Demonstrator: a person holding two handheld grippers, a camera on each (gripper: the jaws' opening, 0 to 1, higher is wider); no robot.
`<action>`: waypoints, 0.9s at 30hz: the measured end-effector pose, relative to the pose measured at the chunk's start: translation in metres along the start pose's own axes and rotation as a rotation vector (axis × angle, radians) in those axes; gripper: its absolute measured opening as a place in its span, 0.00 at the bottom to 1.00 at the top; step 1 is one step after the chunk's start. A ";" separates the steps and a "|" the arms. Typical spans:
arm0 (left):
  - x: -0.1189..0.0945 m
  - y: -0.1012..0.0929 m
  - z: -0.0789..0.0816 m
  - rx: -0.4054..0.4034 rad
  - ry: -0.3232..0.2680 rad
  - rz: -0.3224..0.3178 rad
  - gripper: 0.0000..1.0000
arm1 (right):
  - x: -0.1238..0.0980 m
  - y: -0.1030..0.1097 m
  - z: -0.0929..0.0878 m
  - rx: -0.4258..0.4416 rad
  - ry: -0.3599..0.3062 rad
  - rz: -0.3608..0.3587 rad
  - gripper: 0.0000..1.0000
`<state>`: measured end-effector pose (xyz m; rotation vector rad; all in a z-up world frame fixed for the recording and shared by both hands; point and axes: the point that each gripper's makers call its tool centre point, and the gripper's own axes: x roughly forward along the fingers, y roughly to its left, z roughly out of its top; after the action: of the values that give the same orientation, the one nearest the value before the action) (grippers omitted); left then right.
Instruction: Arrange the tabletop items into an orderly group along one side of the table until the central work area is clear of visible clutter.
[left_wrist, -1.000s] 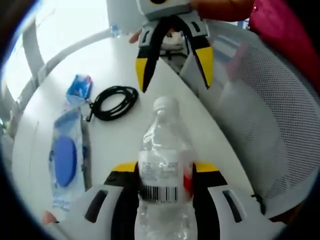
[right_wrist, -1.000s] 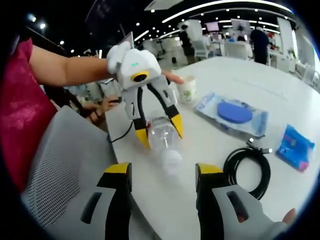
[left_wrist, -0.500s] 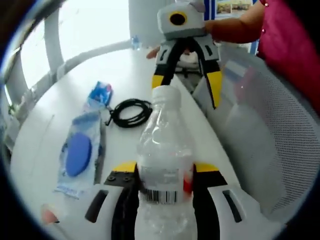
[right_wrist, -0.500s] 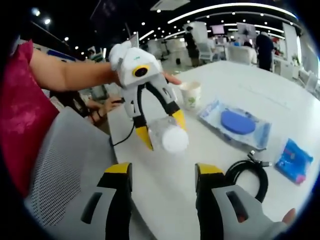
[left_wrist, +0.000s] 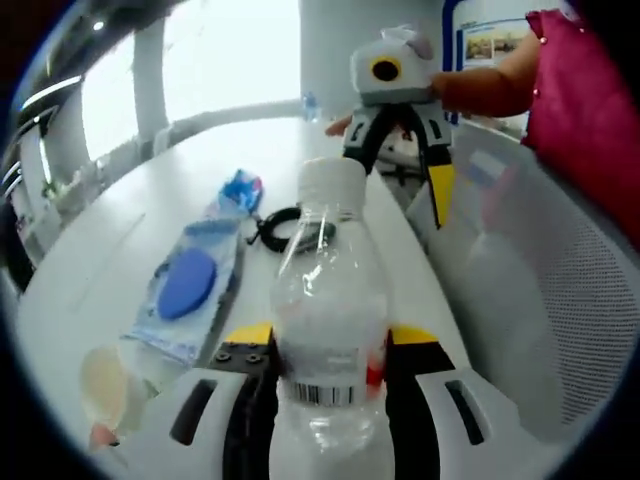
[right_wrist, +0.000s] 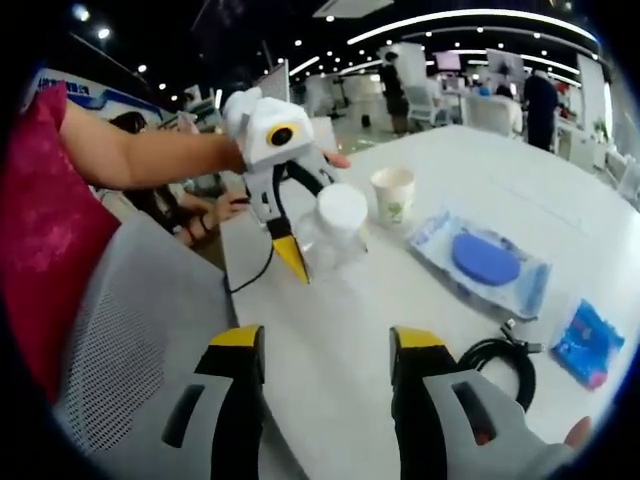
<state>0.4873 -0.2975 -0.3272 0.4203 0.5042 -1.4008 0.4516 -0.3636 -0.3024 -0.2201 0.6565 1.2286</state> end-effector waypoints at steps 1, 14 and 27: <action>-0.002 0.000 0.000 -0.003 -0.003 0.004 0.37 | 0.000 0.000 0.001 -0.003 0.001 0.001 0.50; -0.028 0.002 -0.014 -0.035 -0.009 0.049 0.37 | 0.009 0.007 0.011 -0.031 0.010 0.025 0.50; -0.041 0.003 -0.024 -0.067 -0.043 0.078 0.37 | 0.019 0.016 0.026 -0.061 0.000 0.051 0.49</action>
<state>0.4841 -0.2501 -0.3240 0.3515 0.4928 -1.3113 0.4493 -0.3298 -0.2901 -0.2551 0.6285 1.2982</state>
